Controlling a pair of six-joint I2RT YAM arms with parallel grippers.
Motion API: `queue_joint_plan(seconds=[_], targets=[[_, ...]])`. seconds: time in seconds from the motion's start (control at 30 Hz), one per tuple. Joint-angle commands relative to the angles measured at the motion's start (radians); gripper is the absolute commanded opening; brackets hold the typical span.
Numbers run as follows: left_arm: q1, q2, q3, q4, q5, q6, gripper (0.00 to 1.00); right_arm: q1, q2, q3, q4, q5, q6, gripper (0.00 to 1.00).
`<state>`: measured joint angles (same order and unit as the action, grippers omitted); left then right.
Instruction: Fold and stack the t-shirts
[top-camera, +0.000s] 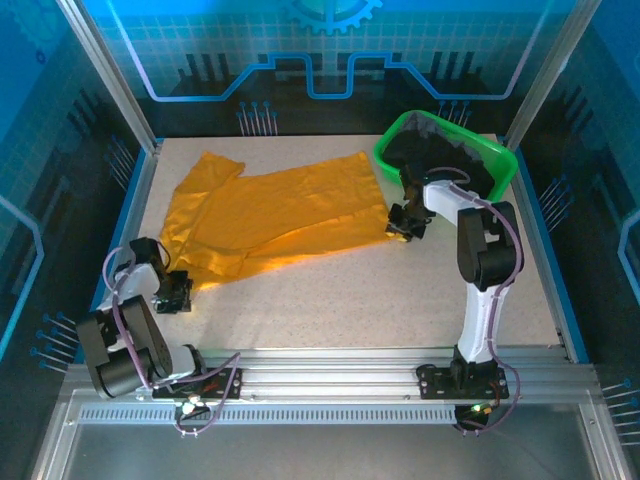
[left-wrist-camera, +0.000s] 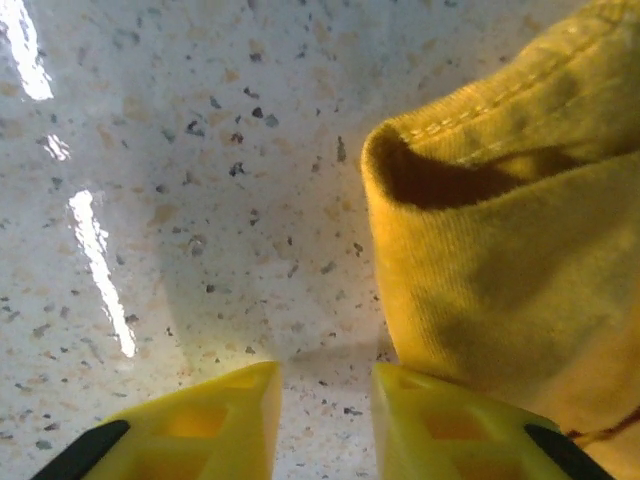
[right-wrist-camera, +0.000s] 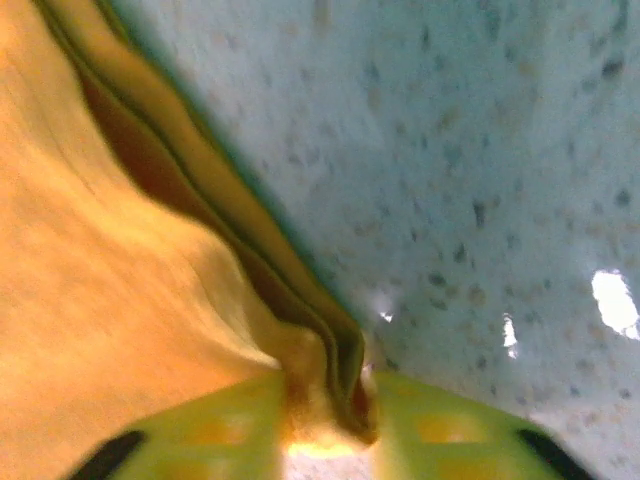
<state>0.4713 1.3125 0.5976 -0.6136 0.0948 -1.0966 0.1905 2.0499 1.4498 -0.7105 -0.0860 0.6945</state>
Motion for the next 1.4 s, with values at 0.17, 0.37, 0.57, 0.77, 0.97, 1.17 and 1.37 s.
queue_joint_plan(seconds=[0.17,0.37,0.57,0.77,0.97,1.17,1.37], targets=[[0.013,0.023,0.027,-0.033,-0.042,0.057,0.16,-0.011,-0.006,0.011,-0.050,0.100,0.026,0.00],[0.011,-0.096,0.029,-0.068,-0.013,0.040,0.25,-0.010,-0.076,-0.056,-0.053,0.101,0.036,0.00],[-0.028,-0.181,0.049,-0.182,-0.027,-0.001,0.54,-0.011,-0.121,-0.097,-0.073,0.112,0.038,0.00],[-0.028,-0.120,0.022,-0.106,0.011,-0.005,0.56,-0.008,-0.139,-0.128,-0.073,0.098,0.040,0.00],[-0.030,-0.019,0.001,0.048,0.043,-0.009,0.55,0.003,-0.146,-0.148,-0.066,0.086,0.041,0.00],[-0.034,0.092,0.017,0.125,0.033,0.011,0.30,0.010,-0.158,-0.169,-0.059,0.083,0.040,0.00],[-0.016,0.023,0.034,0.023,-0.091,0.047,0.00,0.021,-0.186,-0.206,-0.065,0.083,0.032,0.00]])
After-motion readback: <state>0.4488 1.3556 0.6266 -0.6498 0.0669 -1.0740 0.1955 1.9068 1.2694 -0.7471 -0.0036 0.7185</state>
